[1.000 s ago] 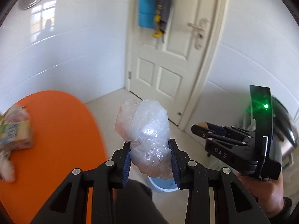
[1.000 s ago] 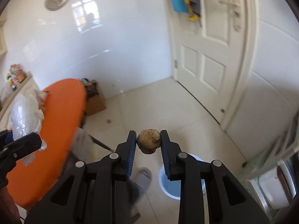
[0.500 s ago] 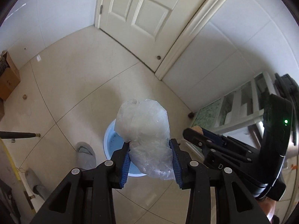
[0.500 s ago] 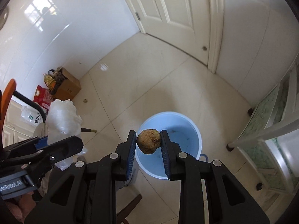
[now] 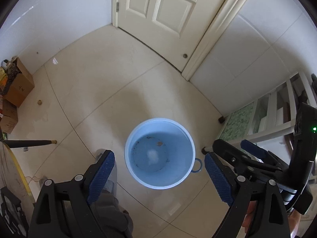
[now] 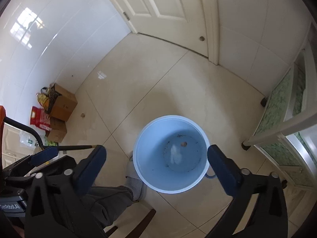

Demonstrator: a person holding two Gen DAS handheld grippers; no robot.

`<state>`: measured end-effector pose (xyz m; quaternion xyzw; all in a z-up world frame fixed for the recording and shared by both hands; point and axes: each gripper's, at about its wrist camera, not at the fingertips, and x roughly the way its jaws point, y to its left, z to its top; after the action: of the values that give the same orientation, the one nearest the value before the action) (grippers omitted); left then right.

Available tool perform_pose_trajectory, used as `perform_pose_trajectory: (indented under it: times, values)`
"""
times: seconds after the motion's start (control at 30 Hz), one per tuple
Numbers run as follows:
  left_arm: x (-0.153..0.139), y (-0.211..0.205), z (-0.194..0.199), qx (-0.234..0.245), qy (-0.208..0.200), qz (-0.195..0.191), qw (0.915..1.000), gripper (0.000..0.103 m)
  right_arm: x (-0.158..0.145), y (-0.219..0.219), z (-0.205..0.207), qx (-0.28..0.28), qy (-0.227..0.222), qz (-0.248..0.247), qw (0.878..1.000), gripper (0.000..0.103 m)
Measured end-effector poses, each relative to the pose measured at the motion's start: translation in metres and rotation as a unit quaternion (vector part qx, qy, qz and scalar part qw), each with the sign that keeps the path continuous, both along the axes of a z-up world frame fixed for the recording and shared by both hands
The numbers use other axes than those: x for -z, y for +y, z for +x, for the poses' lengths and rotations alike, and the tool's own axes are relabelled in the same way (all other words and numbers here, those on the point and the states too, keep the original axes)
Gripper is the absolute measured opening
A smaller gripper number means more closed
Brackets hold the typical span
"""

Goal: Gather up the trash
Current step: 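Carry both items to the blue bucket and open both grippers over it, then return both grippers to the orange table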

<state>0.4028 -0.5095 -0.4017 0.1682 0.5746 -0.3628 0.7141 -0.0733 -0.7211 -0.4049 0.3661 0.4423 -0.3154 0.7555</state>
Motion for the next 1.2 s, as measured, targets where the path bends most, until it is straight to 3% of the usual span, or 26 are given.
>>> perform_pose_trajectory:
  times: [0.2, 0.33, 0.5, 0.6, 0.77, 1.07, 1.2]
  values:
    - [-0.057, 0.028, -0.031, -0.001, -0.057, -0.025, 0.9980, 0.089, -0.048, 0.017, -0.017, 0.014, -0.026, -0.030, 0.999, 0.103]
    - [-0.109, 0.062, -0.061, 0.010, -0.100, -0.067, 0.9927, 0.089, -0.105, 0.041, -0.021, 0.011, -0.050, -0.073, 0.996, 0.103]
    - [-0.173, 0.110, -0.094, 0.004, -0.164, -0.111, 0.9802, 0.092, -0.180, 0.080, -0.016, 0.001, -0.085, -0.121, 0.989, 0.103]
    - [-0.214, 0.154, -0.113, -0.015, -0.215, -0.139, 0.9666, 0.100, -0.222, 0.107, -0.009, -0.010, -0.118, -0.145, 0.982, 0.103]
    - [-0.259, 0.237, -0.118, -0.065, -0.283, -0.165, 0.9426, 0.102, -0.285, 0.166, 0.008, -0.049, -0.167, -0.194, 0.966, 0.103]
    - [-0.301, 0.365, -0.136, -0.180, -0.361, -0.157, 0.9015, 0.102, -0.365, 0.300, 0.055, -0.144, -0.229, -0.267, 0.925, 0.103]
    - [-0.324, 0.419, -0.174, -0.220, -0.389, -0.147, 0.8825, 0.102, -0.383, 0.352, 0.072, -0.185, -0.254, -0.281, 0.907, 0.103]
